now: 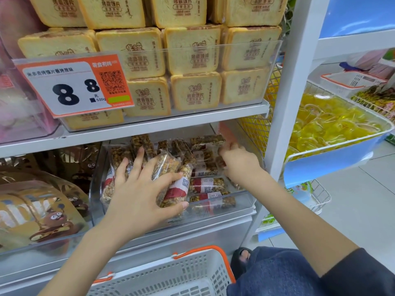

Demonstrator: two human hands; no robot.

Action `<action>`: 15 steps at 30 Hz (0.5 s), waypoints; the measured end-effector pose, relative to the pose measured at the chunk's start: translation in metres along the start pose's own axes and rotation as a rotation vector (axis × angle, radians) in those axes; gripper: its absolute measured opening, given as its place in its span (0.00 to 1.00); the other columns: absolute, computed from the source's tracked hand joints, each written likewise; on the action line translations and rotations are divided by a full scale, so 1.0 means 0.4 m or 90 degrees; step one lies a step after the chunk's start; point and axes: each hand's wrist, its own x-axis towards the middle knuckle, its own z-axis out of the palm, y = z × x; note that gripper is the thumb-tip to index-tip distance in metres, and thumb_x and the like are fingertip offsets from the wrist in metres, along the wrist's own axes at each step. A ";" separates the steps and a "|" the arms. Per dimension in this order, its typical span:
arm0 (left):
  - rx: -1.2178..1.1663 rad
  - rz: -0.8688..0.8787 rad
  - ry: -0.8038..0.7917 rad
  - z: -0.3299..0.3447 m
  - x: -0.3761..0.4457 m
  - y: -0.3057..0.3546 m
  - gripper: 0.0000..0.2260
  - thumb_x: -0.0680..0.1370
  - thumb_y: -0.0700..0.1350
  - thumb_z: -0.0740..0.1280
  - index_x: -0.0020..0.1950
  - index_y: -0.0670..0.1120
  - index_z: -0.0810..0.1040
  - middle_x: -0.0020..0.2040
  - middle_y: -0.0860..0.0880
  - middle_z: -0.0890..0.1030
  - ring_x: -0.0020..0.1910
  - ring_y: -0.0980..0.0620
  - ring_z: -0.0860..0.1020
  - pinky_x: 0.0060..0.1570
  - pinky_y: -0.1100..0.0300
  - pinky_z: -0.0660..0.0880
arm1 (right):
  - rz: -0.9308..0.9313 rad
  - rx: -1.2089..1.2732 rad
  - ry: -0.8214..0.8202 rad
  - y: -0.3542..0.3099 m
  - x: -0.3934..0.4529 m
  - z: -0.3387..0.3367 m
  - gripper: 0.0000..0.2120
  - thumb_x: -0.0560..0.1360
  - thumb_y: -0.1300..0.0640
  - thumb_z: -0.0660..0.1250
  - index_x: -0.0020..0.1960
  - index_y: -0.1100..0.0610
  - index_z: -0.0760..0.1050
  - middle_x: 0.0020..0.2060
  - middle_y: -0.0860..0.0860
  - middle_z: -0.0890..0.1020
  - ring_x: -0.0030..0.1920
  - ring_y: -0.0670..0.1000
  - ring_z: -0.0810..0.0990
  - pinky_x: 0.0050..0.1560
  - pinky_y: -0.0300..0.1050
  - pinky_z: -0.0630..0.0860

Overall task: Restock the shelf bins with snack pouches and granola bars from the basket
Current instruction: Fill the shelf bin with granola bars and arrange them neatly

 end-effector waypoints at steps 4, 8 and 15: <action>-0.002 -0.003 -0.003 0.000 0.001 0.002 0.27 0.68 0.74 0.52 0.61 0.66 0.73 0.67 0.43 0.73 0.73 0.37 0.60 0.69 0.45 0.48 | 0.007 0.040 -0.138 -0.006 -0.004 -0.002 0.04 0.77 0.61 0.64 0.46 0.62 0.72 0.46 0.56 0.79 0.44 0.57 0.78 0.39 0.46 0.72; -0.007 -0.004 -0.006 -0.004 -0.001 0.002 0.27 0.68 0.74 0.52 0.61 0.66 0.73 0.68 0.43 0.73 0.73 0.37 0.59 0.69 0.46 0.47 | 0.007 0.138 -0.357 -0.015 0.009 0.039 0.18 0.75 0.54 0.69 0.56 0.64 0.69 0.42 0.53 0.75 0.34 0.51 0.74 0.33 0.43 0.73; -0.016 -0.001 -0.006 -0.001 0.001 0.002 0.27 0.68 0.75 0.52 0.60 0.65 0.74 0.67 0.43 0.73 0.73 0.37 0.60 0.69 0.44 0.47 | 0.030 0.265 -0.314 0.008 0.019 0.060 0.38 0.71 0.54 0.74 0.71 0.63 0.56 0.52 0.54 0.74 0.54 0.56 0.74 0.48 0.46 0.73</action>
